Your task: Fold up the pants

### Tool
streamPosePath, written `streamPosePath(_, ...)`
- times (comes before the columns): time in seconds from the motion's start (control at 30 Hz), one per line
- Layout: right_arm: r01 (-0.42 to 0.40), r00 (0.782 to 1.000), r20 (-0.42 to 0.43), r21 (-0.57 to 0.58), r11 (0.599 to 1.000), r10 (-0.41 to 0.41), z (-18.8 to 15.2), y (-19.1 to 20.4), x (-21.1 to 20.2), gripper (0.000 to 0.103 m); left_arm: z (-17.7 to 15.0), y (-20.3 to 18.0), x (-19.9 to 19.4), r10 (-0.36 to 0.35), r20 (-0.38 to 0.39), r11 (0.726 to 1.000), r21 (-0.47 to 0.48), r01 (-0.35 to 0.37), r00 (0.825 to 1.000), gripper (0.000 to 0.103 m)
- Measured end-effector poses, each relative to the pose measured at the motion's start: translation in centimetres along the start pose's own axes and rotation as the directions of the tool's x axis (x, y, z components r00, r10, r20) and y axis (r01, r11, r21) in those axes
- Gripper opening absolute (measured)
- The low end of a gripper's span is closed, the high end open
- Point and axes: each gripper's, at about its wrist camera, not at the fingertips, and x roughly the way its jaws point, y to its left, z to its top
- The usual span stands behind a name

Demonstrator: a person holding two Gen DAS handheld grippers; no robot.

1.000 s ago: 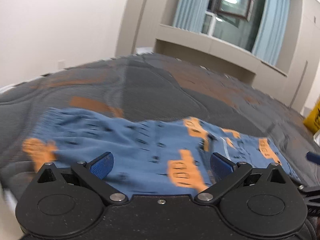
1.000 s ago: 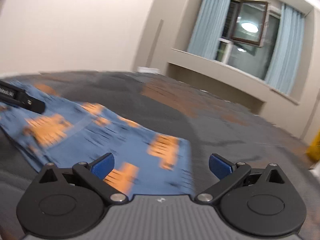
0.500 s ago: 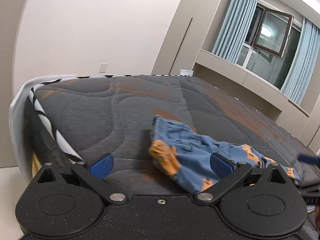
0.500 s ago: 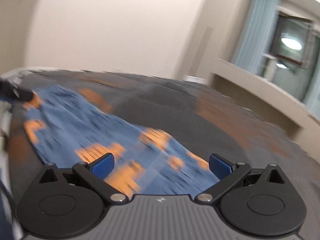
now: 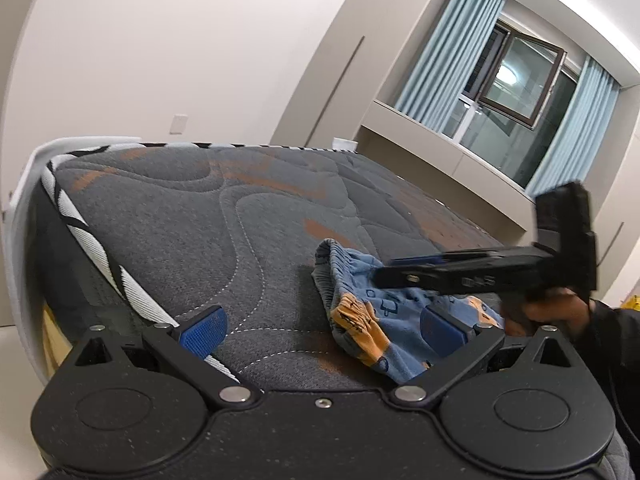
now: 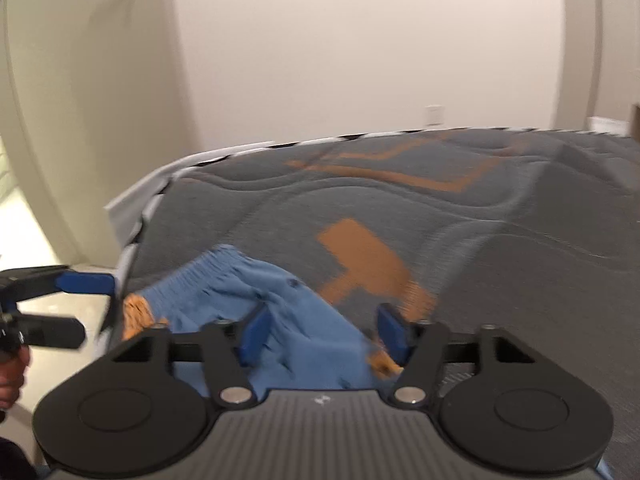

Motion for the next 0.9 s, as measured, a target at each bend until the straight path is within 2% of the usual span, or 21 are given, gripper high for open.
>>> streamPosePath(0.07, -0.028, 0.999, -0.023, 0.006, 1.0, 0.029, 0.3, 0.0, 1.0, 0.02, 0.1, 0.2, 0.3, -0.018, -0.003, 1.0, -0.008, 0.018, 1.0, 0.102)
streamPosePath(0.1, -0.037, 0.999, -0.018, 0.002, 0.999, 0.037, 0.4, 0.1, 1.2, 0.013, 0.1, 0.3, 0.5, -0.028, -0.004, 1.0, -0.012, 0.028, 1.0, 0.102)
streamPosePath(0.13, -0.028, 1.0, -0.01, -0.005, 1.0, 0.028, 0.4, 0.2, 1.2, 0.012, 0.1, 0.3, 0.7, -0.04, -0.007, 0.999, -0.016, 0.04, 0.999, 0.102)
streamPosePath(0.23, 0.022, 1.0, 0.012, -0.013, 1.0, -0.022, 0.6, 0.3, 1.3, 0.012, 0.2, 0.4, 1.7, -0.081, -0.03, 0.996, -0.042, 0.079, 0.996, 0.101)
streamPosePath(0.3, 0.027, 0.999, 0.019, -0.012, 1.0, -0.027, 0.5, 0.1, 1.6, 0.012, 0.3, 0.5, 2.6, -0.117, -0.059, 0.992, -0.064, 0.113, 0.991, 0.092)
streamPosePath(0.37, 0.017, 1.0, 0.018, 0.013, 1.0, -0.018, 0.5, -0.4, 1.8, 0.012, 0.4, 0.5, 3.4, -0.144, -0.086, 0.987, -0.087, 0.137, 0.986, 0.088)
streamPosePath(0.43, 0.01, 1.0, 0.01, 0.026, 1.0, -0.01, 0.5, -0.8, 2.0, 0.013, 0.3, 0.3, 3.5, -0.144, -0.084, 0.986, -0.101, 0.136, 0.986, 0.086)
streamPosePath(0.53, 0.003, 1.0, 0.009, 0.035, 0.999, -0.003, 0.5, -1.1, 2.0, 0.013, 0.4, 0.1, 3.9, -0.113, -0.095, 0.988, -0.118, 0.102, 0.989, 0.079)
streamPosePath(0.6, 0.006, 1.0, 0.008, 0.031, 1.0, -0.006, 0.6, -1.2, 2.1, 0.013, 0.4, 0.0, 3.8, -0.12, -0.105, 0.985, -0.14, 0.105, 0.987, 0.073)
streamPosePath(0.7, 0.008, 1.0, 0.009, 0.031, 0.999, -0.008, 0.5, -1.1, 2.1, 0.015, 0.2, -0.5, 4.3, -0.196, -0.133, 0.968, -0.186, 0.17, 0.972, 0.072)
streamPosePath(0.8, 0.013, 1.0, 0.01, 0.027, 1.0, -0.013, 0.5, -1.0, 2.1, 0.016, 0.0, -1.2, 5.2, -0.173, -0.155, 0.975, -0.168, 0.146, 0.973, 0.074)
streamPosePath(0.9, 0.015, 1.0, 0.01, 0.028, 0.999, -0.015, 0.5, -1.0, 2.1, 0.017, 0.2, -1.5, 5.9, -0.166, -0.168, 0.972, -0.197, 0.132, 0.972, 0.075)
